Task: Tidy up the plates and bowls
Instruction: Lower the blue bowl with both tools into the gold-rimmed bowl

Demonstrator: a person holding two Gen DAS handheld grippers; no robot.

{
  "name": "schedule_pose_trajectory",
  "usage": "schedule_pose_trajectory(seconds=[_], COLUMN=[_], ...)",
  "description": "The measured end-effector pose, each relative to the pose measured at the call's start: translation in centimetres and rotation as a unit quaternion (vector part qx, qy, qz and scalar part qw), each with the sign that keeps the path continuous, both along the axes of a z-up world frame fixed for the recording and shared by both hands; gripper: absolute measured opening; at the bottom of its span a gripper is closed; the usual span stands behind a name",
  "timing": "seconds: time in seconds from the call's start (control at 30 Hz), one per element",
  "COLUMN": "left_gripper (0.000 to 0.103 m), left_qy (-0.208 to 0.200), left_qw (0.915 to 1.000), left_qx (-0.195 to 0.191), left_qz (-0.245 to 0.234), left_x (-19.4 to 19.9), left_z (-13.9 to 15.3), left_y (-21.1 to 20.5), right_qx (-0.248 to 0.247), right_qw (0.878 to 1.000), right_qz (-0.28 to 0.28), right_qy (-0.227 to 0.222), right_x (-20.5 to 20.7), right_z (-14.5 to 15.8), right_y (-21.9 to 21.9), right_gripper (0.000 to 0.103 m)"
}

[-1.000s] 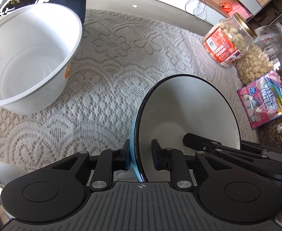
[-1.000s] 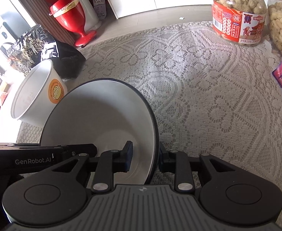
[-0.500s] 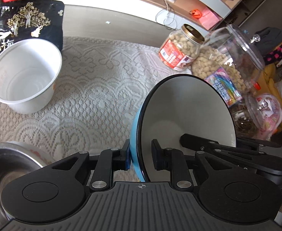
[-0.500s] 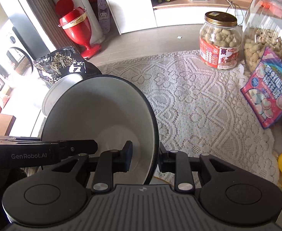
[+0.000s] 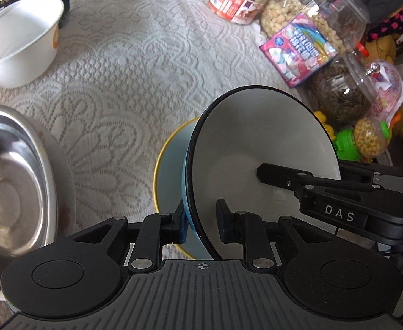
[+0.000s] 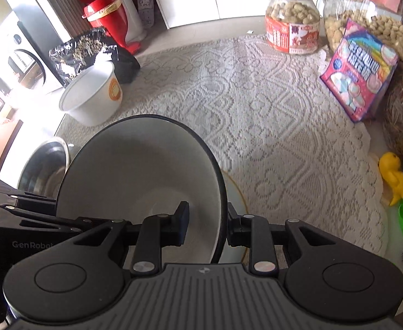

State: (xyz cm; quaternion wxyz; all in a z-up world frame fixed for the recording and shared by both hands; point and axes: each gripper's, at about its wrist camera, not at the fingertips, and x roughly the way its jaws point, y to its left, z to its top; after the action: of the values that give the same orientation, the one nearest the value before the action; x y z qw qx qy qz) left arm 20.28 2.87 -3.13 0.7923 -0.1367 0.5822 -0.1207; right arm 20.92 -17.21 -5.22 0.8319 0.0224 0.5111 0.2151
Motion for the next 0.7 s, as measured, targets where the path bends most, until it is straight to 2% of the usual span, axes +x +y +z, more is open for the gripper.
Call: schedule_pose_trajectory(seconds=[0.1,0.3,0.47,0.6,0.7], left_gripper=[0.023,0.023,0.022,0.023,0.028], left_qy=[0.010,-0.006,0.004,-0.004,-0.008], left_qw=[0.9999,0.9996,0.9999,1.0000,0.9999], left_qx=[0.011,0.024,-0.006,-0.006,-0.007], left_qz=[-0.003,-0.012,-0.008,-0.005,-0.003], left_x=[-0.6,-0.4,0.0,-0.3,-0.3], left_z=[-1.1,-1.0,-1.1,-0.3,0.1], left_y=[-0.4,-0.5,0.3,0.9,1.2], right_qx=[0.003,0.023,0.024,0.028,0.028], right_qw=[1.000,1.000,1.000,0.999,0.999], right_qz=[0.000,0.004,0.008,0.007,0.009], right_qy=[0.014,0.018,0.017,0.017,0.014], right_x=[-0.4,-0.4,0.0,0.1,0.0], right_z=[-1.5,-1.8,-2.0,-2.0,-1.9], right_y=[-0.3,-1.0,-1.0,-1.1,-1.0], right_gripper=[0.027,0.026,0.026,0.026,0.026])
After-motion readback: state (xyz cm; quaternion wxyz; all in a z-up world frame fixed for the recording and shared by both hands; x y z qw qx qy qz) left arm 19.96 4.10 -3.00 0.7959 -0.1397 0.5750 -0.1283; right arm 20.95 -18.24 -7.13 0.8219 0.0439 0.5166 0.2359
